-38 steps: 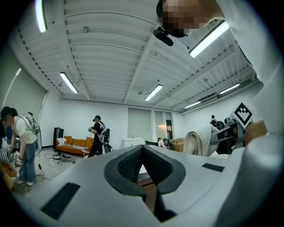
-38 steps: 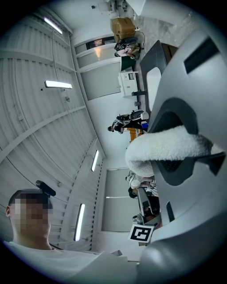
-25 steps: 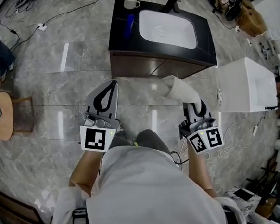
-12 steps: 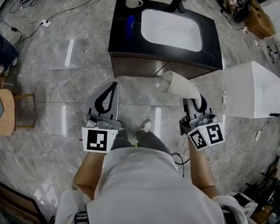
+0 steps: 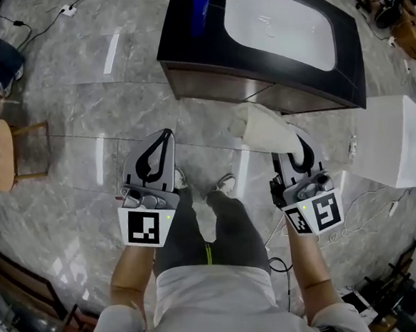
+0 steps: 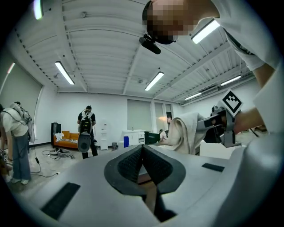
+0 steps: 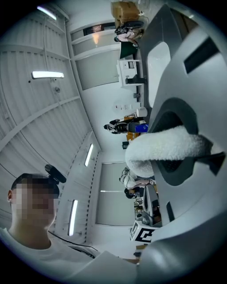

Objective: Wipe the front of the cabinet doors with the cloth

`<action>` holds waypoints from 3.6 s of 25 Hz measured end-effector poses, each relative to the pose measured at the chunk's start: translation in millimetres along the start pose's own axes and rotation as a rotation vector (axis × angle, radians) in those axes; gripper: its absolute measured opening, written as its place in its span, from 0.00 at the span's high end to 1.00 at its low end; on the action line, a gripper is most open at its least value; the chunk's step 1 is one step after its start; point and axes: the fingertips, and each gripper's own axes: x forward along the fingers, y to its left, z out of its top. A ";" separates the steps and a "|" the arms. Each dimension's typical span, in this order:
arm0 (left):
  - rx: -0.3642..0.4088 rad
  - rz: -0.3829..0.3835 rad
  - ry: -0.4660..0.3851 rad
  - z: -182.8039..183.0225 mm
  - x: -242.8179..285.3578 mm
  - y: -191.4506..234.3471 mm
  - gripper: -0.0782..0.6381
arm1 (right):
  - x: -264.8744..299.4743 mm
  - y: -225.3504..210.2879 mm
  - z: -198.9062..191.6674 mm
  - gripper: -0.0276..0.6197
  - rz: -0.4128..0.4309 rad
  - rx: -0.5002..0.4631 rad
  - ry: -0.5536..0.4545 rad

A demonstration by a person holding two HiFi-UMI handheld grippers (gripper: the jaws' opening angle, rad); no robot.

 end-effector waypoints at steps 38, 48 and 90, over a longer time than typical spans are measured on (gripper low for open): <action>0.116 0.014 -0.175 -439.2 146.4 80.1 0.88 | 224.9 -45.9 -385.5 0.85 0.281 -0.081 -0.276; 0.152 0.053 -0.270 -462.8 125.1 95.7 0.88 | 255.1 -25.3 -387.0 0.85 0.322 -0.115 -0.342; 0.170 0.034 -0.267 -470.8 126.0 62.2 0.88 | 233.8 -106.3 -378.7 0.85 0.287 0.003 -0.288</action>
